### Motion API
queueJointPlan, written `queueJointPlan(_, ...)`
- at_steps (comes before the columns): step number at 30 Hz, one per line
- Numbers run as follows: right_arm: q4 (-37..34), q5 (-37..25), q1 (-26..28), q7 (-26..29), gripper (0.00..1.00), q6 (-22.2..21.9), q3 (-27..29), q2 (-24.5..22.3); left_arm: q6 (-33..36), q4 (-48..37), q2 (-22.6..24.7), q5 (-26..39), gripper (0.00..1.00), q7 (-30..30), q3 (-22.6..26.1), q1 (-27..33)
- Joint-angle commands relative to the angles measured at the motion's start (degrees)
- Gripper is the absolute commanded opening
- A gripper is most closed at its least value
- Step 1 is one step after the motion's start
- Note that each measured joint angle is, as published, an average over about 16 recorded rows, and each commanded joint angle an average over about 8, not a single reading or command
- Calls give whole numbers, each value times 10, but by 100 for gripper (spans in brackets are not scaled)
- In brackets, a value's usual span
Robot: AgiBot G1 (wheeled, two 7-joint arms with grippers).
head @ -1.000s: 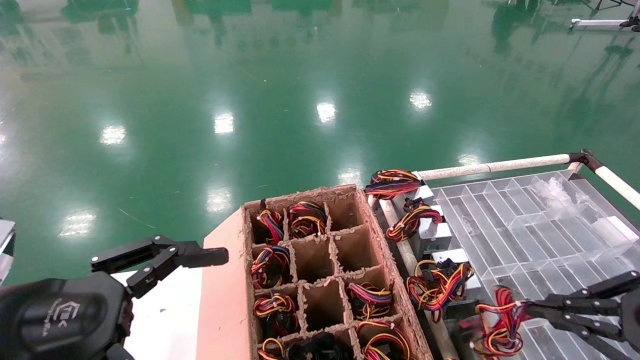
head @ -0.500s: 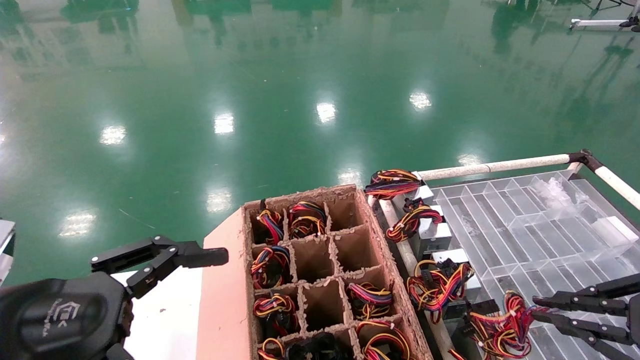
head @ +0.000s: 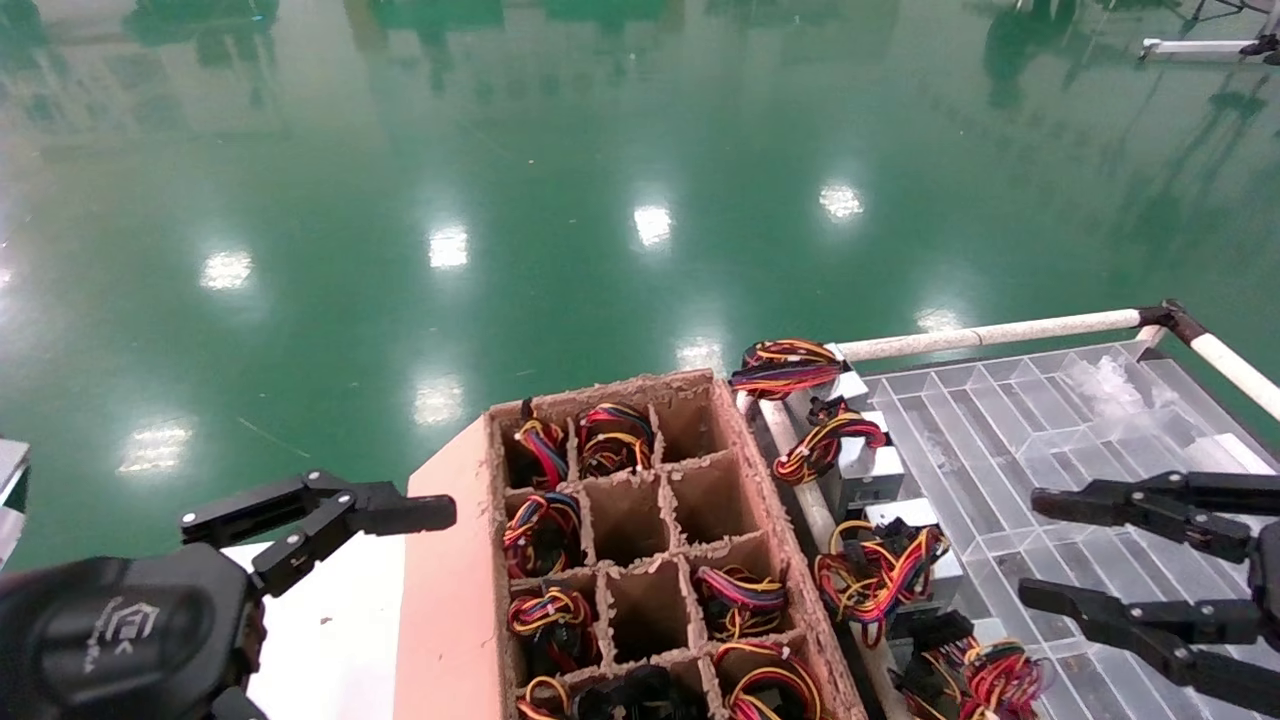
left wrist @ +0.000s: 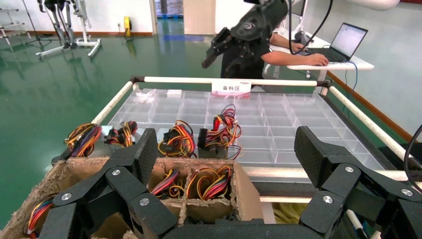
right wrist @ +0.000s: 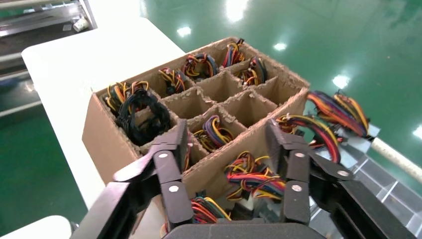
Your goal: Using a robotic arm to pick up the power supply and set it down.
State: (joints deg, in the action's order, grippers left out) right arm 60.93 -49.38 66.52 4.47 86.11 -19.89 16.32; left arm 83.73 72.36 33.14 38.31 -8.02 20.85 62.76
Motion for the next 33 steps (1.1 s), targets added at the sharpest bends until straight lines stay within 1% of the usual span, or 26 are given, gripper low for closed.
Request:
queueJointPlan(1,-10,22,-1,7,100,12,5,5,0,0,0,0,100,0,0,0)
queueJointPlan(33,66,53,-28,38,100,4,24,107,0,0,0,0,100,0,0,0)
